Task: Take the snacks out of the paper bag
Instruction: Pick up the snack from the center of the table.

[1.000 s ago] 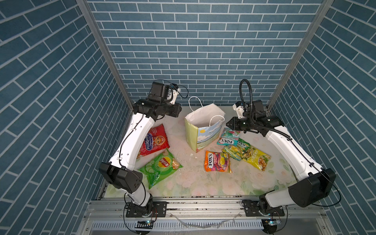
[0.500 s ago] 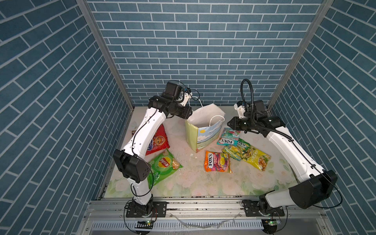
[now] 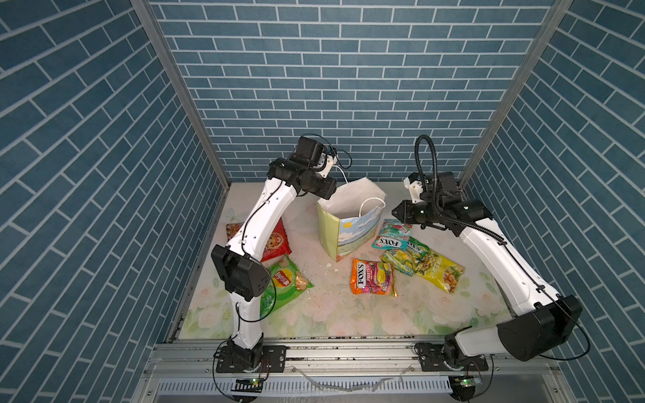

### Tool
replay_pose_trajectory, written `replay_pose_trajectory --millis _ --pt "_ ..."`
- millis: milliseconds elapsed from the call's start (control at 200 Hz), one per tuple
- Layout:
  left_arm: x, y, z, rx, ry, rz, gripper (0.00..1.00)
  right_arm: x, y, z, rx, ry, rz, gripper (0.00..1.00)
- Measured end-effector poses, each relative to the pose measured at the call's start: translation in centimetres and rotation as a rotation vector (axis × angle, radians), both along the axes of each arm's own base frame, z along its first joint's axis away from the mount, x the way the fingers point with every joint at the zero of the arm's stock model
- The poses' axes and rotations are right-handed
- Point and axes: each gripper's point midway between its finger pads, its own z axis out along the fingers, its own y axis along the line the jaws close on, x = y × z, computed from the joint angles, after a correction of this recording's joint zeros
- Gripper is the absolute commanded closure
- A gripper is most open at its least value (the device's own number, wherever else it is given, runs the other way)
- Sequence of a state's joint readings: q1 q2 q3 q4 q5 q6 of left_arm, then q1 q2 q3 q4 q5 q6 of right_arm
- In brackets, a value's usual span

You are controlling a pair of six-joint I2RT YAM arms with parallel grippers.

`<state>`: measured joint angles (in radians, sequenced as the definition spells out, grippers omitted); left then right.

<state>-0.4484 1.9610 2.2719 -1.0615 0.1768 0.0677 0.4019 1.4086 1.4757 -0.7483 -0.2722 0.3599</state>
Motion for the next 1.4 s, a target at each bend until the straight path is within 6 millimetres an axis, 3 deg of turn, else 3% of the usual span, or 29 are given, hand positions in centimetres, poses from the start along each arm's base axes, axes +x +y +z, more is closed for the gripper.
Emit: replay_pose_trajectory --millis 650,980,1185,1400 --pt "0.0 -1.3 -2.5 0.005 0.077 -0.050 0.55 -0.1 -0.7 -0.4 -0.016 0.021 -0.016 0.80" --pt "1.2 -1.9 -4.7 0.026 0.109 -0.056 0.63 0.0 -1.1 -0.6 -0.021 0.027 -0.028 0.80" --pt "1.6 -2.1 -6.1 0.037 0.136 -0.055 0.87 0.1 -1.5 -0.6 -0.022 0.030 -0.038 0.80" --pt "1.9 -2.2 -6.0 0.048 0.127 -0.064 1.00 0.3 -1.9 -0.6 -0.021 0.030 -0.049 0.80"
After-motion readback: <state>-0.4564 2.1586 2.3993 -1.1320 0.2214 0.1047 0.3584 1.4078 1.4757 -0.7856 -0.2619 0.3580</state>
